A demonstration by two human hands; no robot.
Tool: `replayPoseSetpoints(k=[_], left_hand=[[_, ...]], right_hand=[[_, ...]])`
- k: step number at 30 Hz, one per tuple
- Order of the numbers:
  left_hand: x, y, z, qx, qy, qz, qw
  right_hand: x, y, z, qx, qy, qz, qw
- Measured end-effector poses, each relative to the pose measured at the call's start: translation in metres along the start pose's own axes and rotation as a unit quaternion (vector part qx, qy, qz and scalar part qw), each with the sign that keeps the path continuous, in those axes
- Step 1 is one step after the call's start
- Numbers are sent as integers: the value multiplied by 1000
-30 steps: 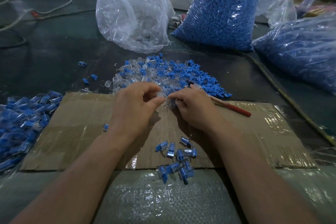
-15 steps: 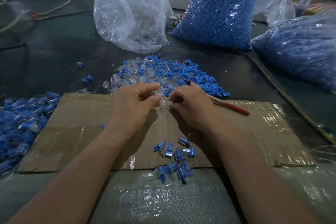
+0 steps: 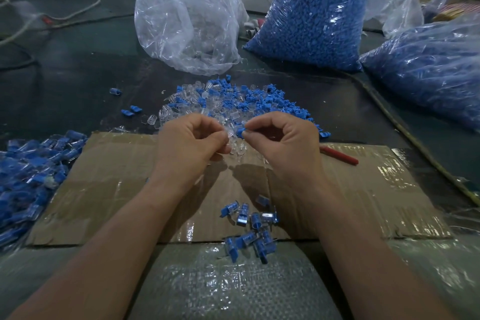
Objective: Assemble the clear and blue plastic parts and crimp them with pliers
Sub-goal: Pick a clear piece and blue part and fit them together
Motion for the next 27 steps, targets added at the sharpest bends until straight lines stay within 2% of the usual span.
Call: replayPoseSetpoints(k=[11,17,21,24,27], left_hand=[[-6,-2,-4,25,-32,44,998],[-8,-3,-6,29,-35,41,998],[-9,-2,-6,47,-18,-16,999],[-9,-2,-5,63,-12,-23,998],[-9,-1,-5,72,-14,-32,997]], right_hand=[[1,-5,-1,35,-22,-44,998],[0,-5,-2,60,-40,-9,997],[-3,-4,0,49,-60,10,997],[-5,-5,-1,84,-106,57,989],[-1,-6,-1,98,-99,109,984]])
Point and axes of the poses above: each hand's wrist, its own z-axis towards the middle knuckle, its own y-axis out of the back of the hand, x = y × z, the point moved 2 cm from there along z, towards the middle knuckle, and after that the axes turned 2 degrees about y, right-handed, at the moved point
